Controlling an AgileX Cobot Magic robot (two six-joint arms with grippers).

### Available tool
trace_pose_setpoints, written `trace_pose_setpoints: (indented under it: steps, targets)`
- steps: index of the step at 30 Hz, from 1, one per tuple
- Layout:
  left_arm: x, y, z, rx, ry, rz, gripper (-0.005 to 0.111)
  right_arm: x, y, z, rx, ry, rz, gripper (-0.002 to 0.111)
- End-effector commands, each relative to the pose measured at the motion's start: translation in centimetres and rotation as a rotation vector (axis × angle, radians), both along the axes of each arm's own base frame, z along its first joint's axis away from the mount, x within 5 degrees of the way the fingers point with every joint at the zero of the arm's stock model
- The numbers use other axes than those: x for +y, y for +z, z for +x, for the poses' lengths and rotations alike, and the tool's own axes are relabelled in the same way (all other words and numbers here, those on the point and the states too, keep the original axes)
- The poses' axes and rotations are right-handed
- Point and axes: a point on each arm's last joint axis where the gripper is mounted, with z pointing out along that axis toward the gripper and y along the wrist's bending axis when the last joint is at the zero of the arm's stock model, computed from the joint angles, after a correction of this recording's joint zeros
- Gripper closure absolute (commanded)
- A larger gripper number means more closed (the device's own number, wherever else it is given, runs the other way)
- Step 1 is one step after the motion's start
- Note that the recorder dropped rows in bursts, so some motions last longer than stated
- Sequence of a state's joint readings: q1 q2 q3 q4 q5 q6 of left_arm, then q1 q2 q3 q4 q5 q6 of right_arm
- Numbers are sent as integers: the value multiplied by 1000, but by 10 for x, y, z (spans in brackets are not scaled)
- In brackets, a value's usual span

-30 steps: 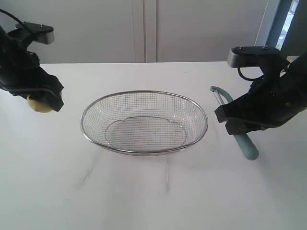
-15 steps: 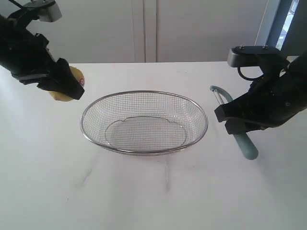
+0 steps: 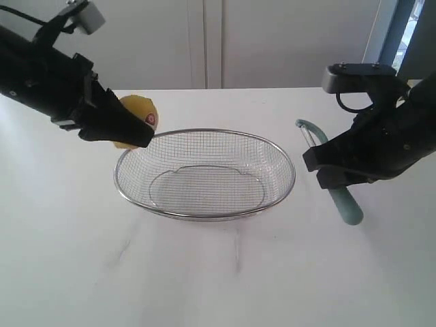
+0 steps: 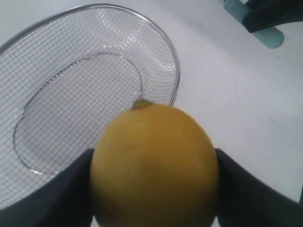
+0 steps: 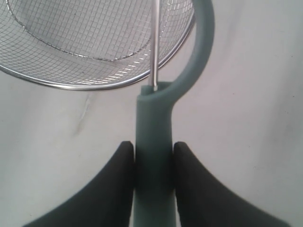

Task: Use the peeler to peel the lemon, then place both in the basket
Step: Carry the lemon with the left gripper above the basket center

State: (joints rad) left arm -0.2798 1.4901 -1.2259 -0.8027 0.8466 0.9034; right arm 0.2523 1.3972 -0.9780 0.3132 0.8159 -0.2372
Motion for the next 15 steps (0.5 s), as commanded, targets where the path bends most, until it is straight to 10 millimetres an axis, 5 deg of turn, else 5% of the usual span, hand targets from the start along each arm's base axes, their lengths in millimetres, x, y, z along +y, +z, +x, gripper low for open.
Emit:
trace_pose_setpoints:
  steps: [1,15]
  targets:
    - [-4,-2,-4,-41,-24,-92,107,-1,4,0,-36,4,7,108]
    - [-9,-20,-7,-95,-15,-222,107,7,7,1,-68,74,83,108]
